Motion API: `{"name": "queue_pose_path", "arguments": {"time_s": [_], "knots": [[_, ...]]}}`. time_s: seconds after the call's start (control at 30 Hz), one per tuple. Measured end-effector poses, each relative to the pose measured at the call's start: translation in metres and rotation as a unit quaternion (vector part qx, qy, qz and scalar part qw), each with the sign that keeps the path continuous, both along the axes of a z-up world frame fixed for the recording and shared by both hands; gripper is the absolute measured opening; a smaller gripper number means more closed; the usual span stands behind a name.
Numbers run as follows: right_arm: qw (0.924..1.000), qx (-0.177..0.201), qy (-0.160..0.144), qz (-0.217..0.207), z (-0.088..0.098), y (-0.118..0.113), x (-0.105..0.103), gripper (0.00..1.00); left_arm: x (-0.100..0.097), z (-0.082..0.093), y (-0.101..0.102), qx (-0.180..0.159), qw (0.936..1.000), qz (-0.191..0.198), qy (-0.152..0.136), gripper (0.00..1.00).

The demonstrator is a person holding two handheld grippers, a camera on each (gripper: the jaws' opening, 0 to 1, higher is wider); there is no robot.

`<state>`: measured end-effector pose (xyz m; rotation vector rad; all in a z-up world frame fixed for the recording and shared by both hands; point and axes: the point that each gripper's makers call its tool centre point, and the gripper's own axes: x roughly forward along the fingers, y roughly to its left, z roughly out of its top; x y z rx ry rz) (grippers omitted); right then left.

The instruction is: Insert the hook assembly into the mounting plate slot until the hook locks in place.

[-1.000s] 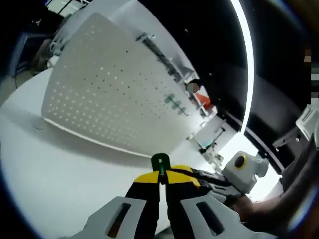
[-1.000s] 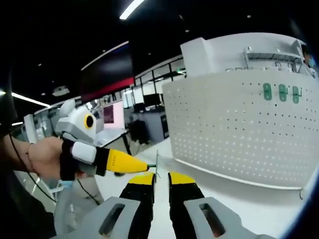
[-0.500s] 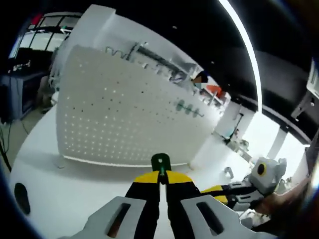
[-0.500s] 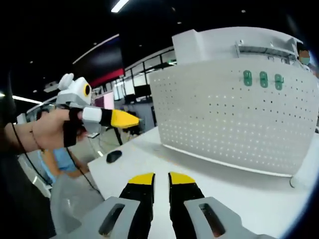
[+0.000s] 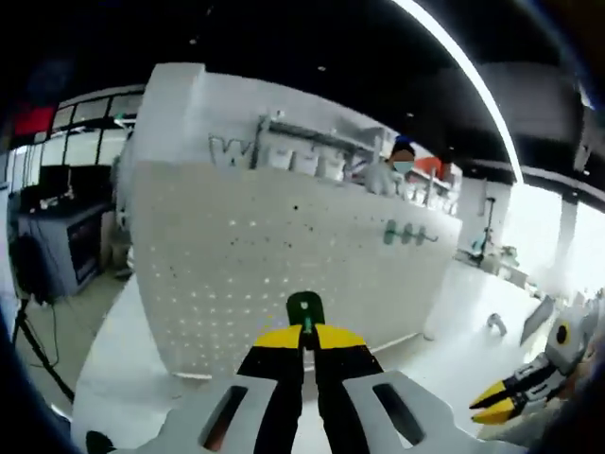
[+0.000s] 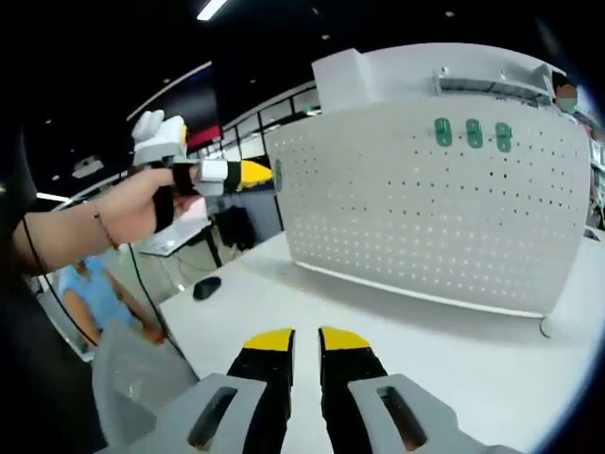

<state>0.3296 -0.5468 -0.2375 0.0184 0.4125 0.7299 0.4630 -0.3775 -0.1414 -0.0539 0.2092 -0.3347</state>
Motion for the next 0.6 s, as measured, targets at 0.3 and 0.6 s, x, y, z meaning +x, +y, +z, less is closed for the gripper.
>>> {"name": "queue_pose_path", "arguments": {"time_s": [0.3,0.6], "knots": [[0.9999,-0.001,0.011,-0.009,-0.009,-0.006,-0.002,0.07,0.040,0.025,0.018,0.007,0.9992,0.036,-0.018,0.03],[0.9998,0.003,0.019,-0.007,-0.013,-0.004,-0.008,0.07,0.078,0.052,-0.001,0.037,0.9968,0.049,-0.051,0.03]]}}
